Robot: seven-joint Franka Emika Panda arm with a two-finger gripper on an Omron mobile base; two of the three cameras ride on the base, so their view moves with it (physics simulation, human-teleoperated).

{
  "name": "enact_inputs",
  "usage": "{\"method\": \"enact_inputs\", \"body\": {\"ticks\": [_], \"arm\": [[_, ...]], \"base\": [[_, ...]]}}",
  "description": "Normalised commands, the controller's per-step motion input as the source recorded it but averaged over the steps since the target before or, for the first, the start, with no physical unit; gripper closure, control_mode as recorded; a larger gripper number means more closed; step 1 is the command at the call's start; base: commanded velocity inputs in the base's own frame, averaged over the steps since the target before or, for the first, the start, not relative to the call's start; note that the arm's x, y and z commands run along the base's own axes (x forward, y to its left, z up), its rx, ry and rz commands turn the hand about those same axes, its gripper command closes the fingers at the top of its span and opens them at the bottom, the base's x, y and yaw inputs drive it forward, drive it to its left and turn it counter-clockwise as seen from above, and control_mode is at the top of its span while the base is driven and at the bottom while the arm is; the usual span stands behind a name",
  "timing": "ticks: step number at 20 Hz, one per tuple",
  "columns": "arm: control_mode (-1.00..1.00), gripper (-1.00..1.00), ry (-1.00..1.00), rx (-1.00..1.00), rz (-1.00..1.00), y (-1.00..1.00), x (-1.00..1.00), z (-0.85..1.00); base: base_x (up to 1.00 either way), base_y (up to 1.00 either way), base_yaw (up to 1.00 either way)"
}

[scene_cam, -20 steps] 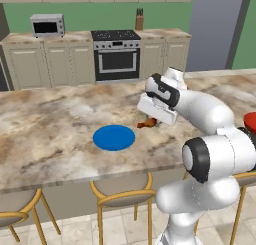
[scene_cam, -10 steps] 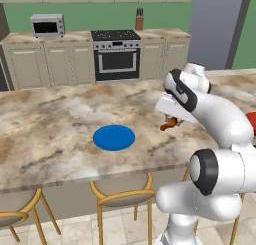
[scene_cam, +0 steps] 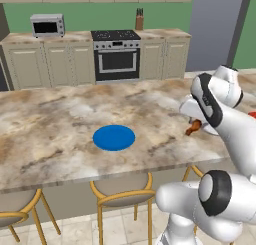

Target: Pick the chicken drumstick and lime from their plates and place them in the bowl. Then put the bowl in the fridge.

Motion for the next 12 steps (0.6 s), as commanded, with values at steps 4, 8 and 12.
{"method": "enact_inputs", "body": {"ticks": [4,8,12], "arm": [[-1.0,1.0,-0.08,0.0,-0.11,-0.74,-0.28,0.09],[-1.0,1.0,-0.04,0.0,-0.08,-0.79,-0.16,0.17],[-1.0,1.0,0.05,-0.04,0.0,-0.71,-0.02,0.23]], "base": [[0.0,0.0,0.0],[0.0,0.0,0.0],[0.0,0.0,0.0]]}}
